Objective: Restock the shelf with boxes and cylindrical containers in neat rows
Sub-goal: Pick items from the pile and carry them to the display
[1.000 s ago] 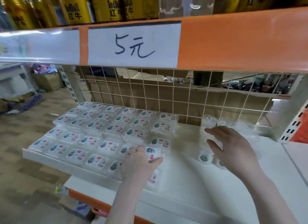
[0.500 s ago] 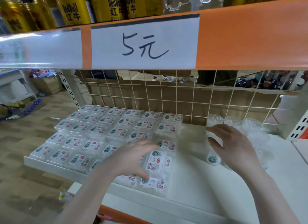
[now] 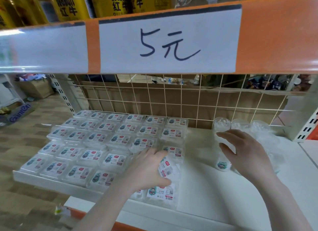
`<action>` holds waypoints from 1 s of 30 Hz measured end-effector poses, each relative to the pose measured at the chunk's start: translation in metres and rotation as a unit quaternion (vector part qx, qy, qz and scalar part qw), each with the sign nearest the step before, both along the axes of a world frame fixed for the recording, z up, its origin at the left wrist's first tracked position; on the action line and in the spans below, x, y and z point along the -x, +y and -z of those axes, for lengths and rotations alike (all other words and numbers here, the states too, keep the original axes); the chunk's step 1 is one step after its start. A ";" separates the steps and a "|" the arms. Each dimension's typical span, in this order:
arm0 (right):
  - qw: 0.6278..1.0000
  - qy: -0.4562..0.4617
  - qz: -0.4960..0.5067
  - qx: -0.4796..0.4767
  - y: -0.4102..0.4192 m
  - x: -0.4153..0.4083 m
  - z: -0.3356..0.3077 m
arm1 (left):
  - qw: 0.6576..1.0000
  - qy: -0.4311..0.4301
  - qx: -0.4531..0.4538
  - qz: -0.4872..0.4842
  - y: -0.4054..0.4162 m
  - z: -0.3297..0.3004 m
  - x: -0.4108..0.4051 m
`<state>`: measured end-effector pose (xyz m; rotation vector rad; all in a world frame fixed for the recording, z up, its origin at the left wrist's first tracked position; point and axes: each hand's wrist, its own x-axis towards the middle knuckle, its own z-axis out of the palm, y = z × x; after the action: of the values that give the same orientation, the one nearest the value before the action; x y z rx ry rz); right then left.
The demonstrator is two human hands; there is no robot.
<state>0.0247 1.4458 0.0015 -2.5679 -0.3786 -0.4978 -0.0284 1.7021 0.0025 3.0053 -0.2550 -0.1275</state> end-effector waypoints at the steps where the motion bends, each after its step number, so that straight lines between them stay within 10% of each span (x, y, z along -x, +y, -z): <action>1: 1.000 -0.003 0.000 0.000 0.000 0.000 0.000 | 1.000 -0.013 0.001 -0.023 -0.004 0.001 0.002; 15: 1.000 0.017 -0.015 0.016 0.003 -0.010 0.002 | 0.960 -0.123 -0.017 -0.249 -0.060 0.014 -0.015; 30: 0.999 -0.028 -0.018 0.014 -0.007 -0.015 0.015 | 0.958 -0.155 -0.061 -0.235 -0.059 0.019 -0.015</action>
<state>0.0393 1.4391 -0.0135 -2.5735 -0.4528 -0.5569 -0.0138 1.6426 -0.0160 3.0944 0.4591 0.3880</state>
